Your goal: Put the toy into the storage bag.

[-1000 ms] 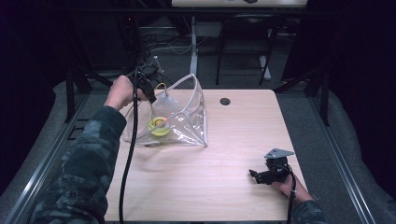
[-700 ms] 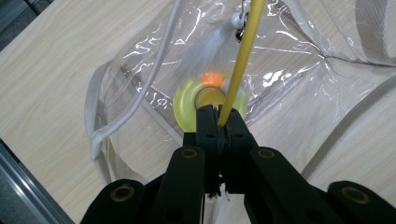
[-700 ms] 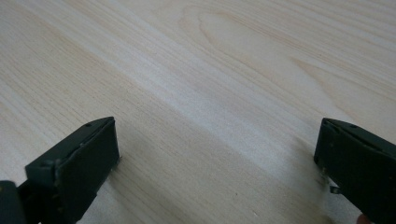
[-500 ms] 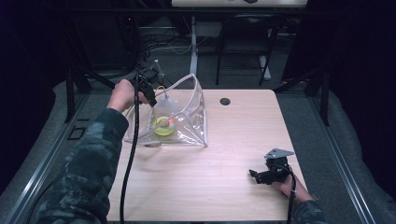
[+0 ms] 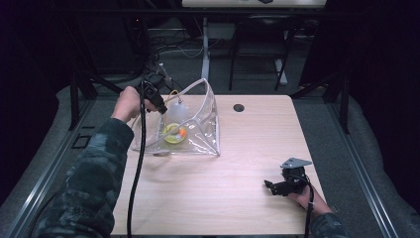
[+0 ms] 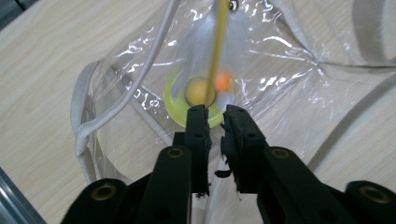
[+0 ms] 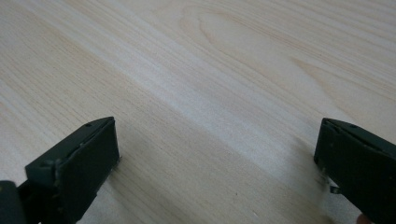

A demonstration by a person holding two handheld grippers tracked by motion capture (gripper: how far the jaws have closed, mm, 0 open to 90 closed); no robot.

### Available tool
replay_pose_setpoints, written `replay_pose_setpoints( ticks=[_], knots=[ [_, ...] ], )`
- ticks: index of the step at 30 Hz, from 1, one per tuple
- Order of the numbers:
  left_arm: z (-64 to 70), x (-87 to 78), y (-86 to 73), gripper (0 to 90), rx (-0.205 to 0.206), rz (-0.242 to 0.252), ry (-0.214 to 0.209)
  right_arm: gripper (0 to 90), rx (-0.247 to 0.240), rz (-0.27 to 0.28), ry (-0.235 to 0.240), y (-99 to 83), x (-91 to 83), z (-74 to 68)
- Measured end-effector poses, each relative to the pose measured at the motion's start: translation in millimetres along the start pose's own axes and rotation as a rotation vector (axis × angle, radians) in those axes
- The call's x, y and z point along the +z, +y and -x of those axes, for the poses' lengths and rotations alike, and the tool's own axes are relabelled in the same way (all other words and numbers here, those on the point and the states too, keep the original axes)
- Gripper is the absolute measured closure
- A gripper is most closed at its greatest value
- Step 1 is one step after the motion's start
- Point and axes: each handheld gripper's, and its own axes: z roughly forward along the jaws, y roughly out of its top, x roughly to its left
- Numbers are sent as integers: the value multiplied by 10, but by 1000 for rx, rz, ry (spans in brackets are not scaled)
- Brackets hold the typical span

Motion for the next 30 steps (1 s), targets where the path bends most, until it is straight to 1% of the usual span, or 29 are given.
replay_pose_setpoints(
  ticks=[1, 2, 3, 4, 5, 6, 7, 8, 9, 10, 11, 12, 14, 15, 17, 18, 19, 20, 21, 22, 23, 24, 25, 26, 30],
  knots=[
    [22, -48, -21, 747, 1, 27, 1, 0, -1, 0, 0, 0, 0, 0],
    [22, -48, -21, 726, 1, 27, 1, 0, -1, 0, 0, 0, 0, 1],
    [37, -101, -45, 701, 7, 44, 6, 0, -1, 0, 0, 0, 0, 1],
    [37, -101, -45, 668, 7, 44, 6, 0, -1, 0, 0, 0, 0, 1],
    [56, -155, -79, 590, -2, 58, 24, 0, -1, 0, 0, 0, 0, 1],
    [56, -155, -79, 549, -2, 58, 24, 0, -1, 0, 0, 0, 0, 1],
    [73, -198, -110, 485, -6, 64, 35, 0, -1, 0, 0, 0, 0, 1],
    [73, -198, -110, 434, -6, 64, 35, 0, -1, 0, 0, 0, 0, 1],
    [89, -262, -159, 384, -13, 87, 47, 0, -1, -1, 0, 0, 0, 1],
    [89, -262, -159, 354, -13, 87, 47, 0, -1, 0, 0, 0, 0, 1],
    [103, -323, -208, 314, -17, 108, 50, 0, 0, 0, 1, 0, 0, 0],
    [109, -353, -235, 284, -17, 114, 50, 0, 0, 0, 1, 0, 0, 0],
    [116, -377, -264, 221, -13, 117, 54, 0, -1, -1, 0, 0, 0, 1],
    [120, -405, -303, 221, -11, 122, 59, 0, -1, 0, 0, 0, 0, 1],
    [120, -437, -373, 151, -14, 130, 59, 0, -1, 0, 1, 0, 0, 1],
    [117, -451, -403, 151, -15, 133, 61, 0, -1, 0, 1, 0, 0, 1],
    [104, -481, -482, 134, -18, 139, 63, 0, -1, -1, 0, 0, 0, 0],
    [104, -481, -482, 119, -18, 139, 63, 0, -1, -1, 0, 0, 0, 0],
    [83, -502, -548, 94, -42, 144, 54, 0, -1, 0, 0, 0, 0, 0],
    [83, -502, -548, 81, -42, 144, 54, 0, -1, 0, 0, 0, 0, 0],
    [63, -544, -639, 75, -52, 153, 77, 0, -1, 0, 0, 0, 0, 0],
    [63, -544, -639, 72, -52, 153, 77, 0, -1, 0, 0, 0, 0, 0],
    [43, -565, -729, 62, -63, 158, 83, 0, 0, 0, -1, 0, 0, -1],
    [43, -565, -729, 56, -63, 158, 83, 0, 0, 0, -1, 0, 0, -1],
    [-13, -597, -935, 27, -92, 170, 90, 0, 0, 0, -1, 0, 0, -1]
  ],
)
